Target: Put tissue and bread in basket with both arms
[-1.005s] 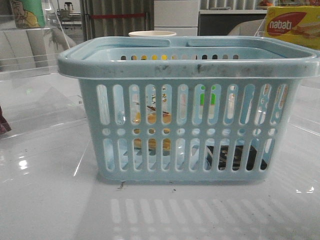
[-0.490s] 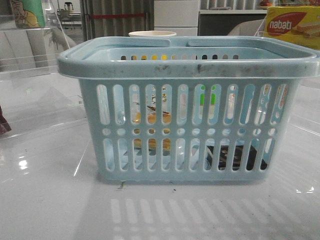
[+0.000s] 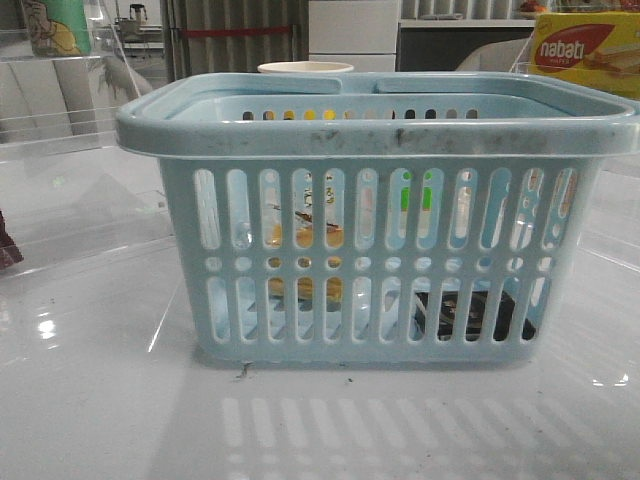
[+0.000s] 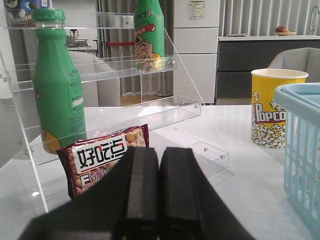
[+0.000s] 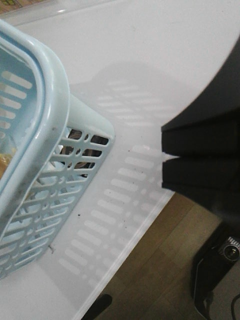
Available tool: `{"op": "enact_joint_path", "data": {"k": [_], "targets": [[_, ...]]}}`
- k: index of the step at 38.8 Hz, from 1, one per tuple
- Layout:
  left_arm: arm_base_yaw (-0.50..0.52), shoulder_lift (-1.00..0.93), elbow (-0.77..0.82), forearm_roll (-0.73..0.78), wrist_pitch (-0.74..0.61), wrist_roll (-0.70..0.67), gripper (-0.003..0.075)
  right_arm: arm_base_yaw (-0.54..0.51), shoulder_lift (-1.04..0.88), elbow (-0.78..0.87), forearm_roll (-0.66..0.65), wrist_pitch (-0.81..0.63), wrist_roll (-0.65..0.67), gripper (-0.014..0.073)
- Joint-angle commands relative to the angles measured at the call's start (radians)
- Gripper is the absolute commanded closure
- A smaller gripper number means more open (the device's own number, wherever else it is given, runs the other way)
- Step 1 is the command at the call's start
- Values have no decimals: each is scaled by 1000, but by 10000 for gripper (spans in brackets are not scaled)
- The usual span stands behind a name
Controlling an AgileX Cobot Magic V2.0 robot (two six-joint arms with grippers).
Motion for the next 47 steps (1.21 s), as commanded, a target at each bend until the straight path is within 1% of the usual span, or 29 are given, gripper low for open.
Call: {"op": "enact_joint_path", "data": {"k": [1, 8, 12, 19, 23, 28, 30, 47], "targets": [[-8, -17, -1, 0, -88, -9, 629, -54, -64, 12, -30, -143, -10, 540], [-8, -17, -1, 0, -88, -9, 629, -248, -257, 168, -36, -417, -10, 540], [-8, -17, -1, 0, -88, -9, 629, -348, -367, 271, -36, -539, -10, 540], [-8, -17, -1, 0, -88, -9, 629, -451, -500, 439, -36, -691, -10, 540], [-8, -17, -1, 0, -88, -9, 629, -480, -544, 523, -36, -751, -10, 540], [-8, -17, -1, 0, -88, -9, 629, -490, -558, 621, -36, -835, -10, 540], [-8, -17, -1, 0, -88, -9, 629, -491, -558, 622, -36, -807, -10, 540], [-8, -17, -1, 0, -88, -9, 629, -475, -558, 624, -25, -824, -8, 540]]}}
